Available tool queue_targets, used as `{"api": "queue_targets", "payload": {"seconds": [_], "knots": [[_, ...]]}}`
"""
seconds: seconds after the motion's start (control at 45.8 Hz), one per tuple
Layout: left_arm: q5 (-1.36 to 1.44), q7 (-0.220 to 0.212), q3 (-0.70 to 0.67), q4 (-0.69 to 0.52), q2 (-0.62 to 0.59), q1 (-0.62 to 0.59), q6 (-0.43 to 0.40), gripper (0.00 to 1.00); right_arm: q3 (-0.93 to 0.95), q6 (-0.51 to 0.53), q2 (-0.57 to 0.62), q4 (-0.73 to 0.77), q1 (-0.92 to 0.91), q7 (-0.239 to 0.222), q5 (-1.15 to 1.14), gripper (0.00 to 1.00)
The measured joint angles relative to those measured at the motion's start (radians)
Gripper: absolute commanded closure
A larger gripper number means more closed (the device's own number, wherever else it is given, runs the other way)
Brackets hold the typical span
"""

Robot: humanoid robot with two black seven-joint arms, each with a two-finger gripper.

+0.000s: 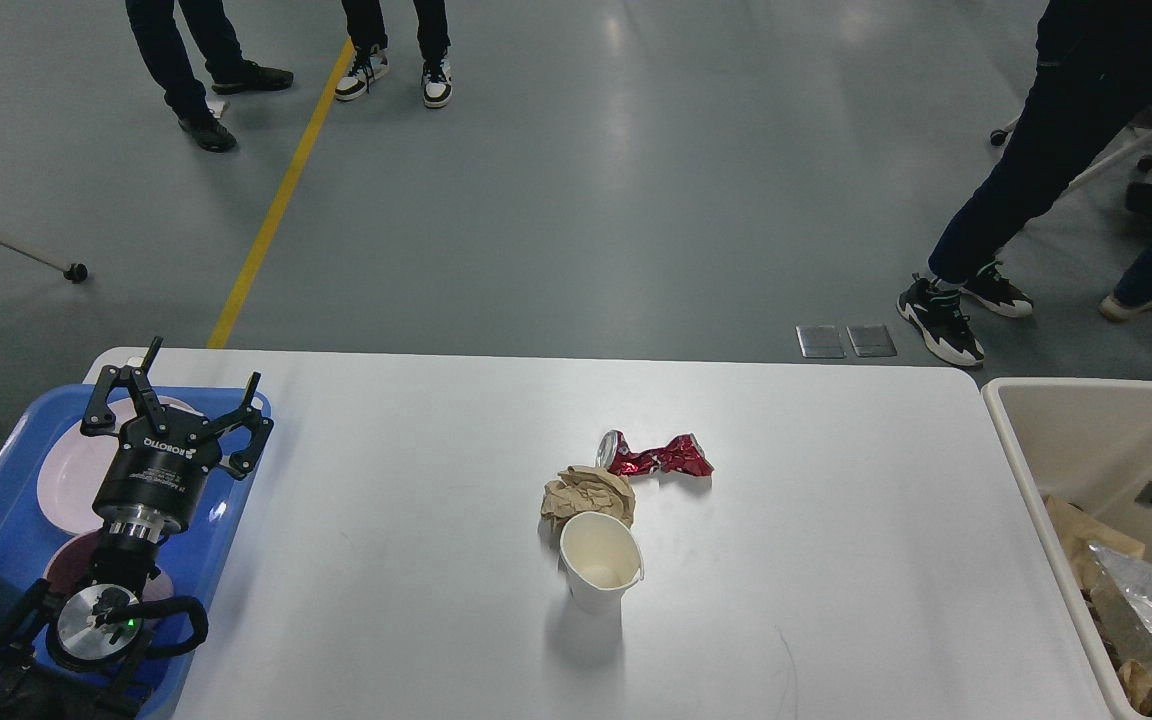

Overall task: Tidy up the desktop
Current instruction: 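Raise the right gripper from the bin toward the white cup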

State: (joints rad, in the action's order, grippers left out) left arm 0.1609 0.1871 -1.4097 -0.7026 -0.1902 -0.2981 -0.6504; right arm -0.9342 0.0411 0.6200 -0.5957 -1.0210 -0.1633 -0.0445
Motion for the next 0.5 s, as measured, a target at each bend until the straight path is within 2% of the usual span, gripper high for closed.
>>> {"api": "queue_targets", "payload": {"seconds": [0.153, 0.262, 0.502], "knots": [[0.000, 0.000, 0.000, 0.000, 0.000, -0.001, 0.000, 0.04, -0.222, 0.158, 0.000, -0.250, -0.351, -0.005, -0.001, 0.00], [0.000, 0.000, 0.000, 0.000, 0.000, -0.001, 0.000, 0.04, -0.344, 0.307, -0.074, -0.427, -0.630, -0.007, 0.003, 0.00], [0.000, 0.000, 0.000, 0.000, 0.000, 0.001, 0.000, 0.04, -0.402, 0.654, -0.271, -0.598, -1.018, -0.007, 0.012, 0.00]]}}
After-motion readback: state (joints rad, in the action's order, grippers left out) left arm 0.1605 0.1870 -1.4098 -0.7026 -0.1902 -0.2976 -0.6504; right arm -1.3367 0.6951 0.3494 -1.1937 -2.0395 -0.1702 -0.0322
